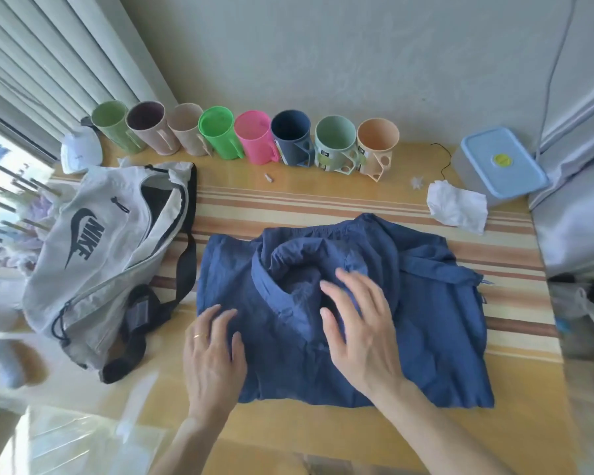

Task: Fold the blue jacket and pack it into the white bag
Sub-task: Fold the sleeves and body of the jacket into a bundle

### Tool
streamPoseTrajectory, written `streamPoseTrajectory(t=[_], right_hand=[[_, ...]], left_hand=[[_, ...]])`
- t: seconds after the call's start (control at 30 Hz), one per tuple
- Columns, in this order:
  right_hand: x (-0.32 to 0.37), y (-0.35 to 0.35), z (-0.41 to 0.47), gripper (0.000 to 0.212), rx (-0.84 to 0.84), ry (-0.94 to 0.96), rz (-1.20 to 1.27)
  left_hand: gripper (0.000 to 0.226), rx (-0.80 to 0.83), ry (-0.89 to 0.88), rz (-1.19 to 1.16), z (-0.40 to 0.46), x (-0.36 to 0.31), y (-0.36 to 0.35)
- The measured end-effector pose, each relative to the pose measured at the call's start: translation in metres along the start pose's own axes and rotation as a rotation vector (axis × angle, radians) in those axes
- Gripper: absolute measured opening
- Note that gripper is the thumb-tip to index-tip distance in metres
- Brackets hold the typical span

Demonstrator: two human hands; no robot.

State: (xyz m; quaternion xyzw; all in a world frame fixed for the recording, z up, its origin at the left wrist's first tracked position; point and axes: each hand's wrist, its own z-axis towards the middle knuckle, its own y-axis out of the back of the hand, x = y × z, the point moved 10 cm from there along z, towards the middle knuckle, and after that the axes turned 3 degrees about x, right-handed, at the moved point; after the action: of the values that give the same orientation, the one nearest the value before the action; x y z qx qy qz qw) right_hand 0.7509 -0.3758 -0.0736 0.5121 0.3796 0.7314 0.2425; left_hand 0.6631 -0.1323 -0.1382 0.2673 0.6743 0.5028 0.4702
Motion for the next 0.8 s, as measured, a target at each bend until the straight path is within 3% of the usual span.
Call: streamPoseTrajectory(t=[0.07,0.13,0.2,0.33,0.37,0.43,0.5,0.57,0.63,0.7,0.8], right_hand=[[-0.006,-0.036,0.016,0.054,0.129,-0.045,-0.113],[-0.021,-0.085,0.011,0.068,0.448,-0.129,-0.227],[-0.022,-0.111,-0.011,0.071,0.650,-0.167,-0.228],[0.008,-0.078,-0.026,0.058,0.273,-0.126,-0.176],[0.007,-0.083,-0.032,0.058,0.296,-0.138,-0.202],[-0.008,-0.115,-0.047,0.061,0.533,-0.187,-0.190],[-0.017,-0.131,-0.051,0.059,0.658,-0.200,-0.067],[-0.022,-0.112,-0.042,0.045,0.584,-0.363,0.329],[-0.037,-0.076,-0.040,0.031,0.370,-0.654,0.812],[-0.061,-0.035,-0.048,0.028,0.143,-0.880,1.163],[-0.104,0.030,-0.070,0.050,-0.082,-1.028,1.373]], left_hand=[[0.064,0.052,0.257,-0.064,-0.003,0.024,0.003],[0.090,0.143,0.487,-0.255,-0.005,0.040,-0.004],[0.101,0.209,0.658,-0.434,-0.007,0.048,-0.013],[0.084,0.297,0.733,-0.568,0.000,0.049,-0.022],[0.073,0.322,0.765,-0.655,0.000,0.045,-0.024],[0.053,0.381,0.819,-0.866,0.002,0.034,-0.023],[0.044,0.444,0.772,-1.045,0.006,0.011,-0.011],[0.038,0.536,0.611,-1.132,0.012,-0.033,0.010],[0.039,0.624,0.455,-1.120,0.013,-0.082,0.022],[0.054,0.677,0.307,-1.022,0.015,-0.135,0.019],[0.079,0.887,0.043,-0.861,-0.007,-0.230,-0.010]])
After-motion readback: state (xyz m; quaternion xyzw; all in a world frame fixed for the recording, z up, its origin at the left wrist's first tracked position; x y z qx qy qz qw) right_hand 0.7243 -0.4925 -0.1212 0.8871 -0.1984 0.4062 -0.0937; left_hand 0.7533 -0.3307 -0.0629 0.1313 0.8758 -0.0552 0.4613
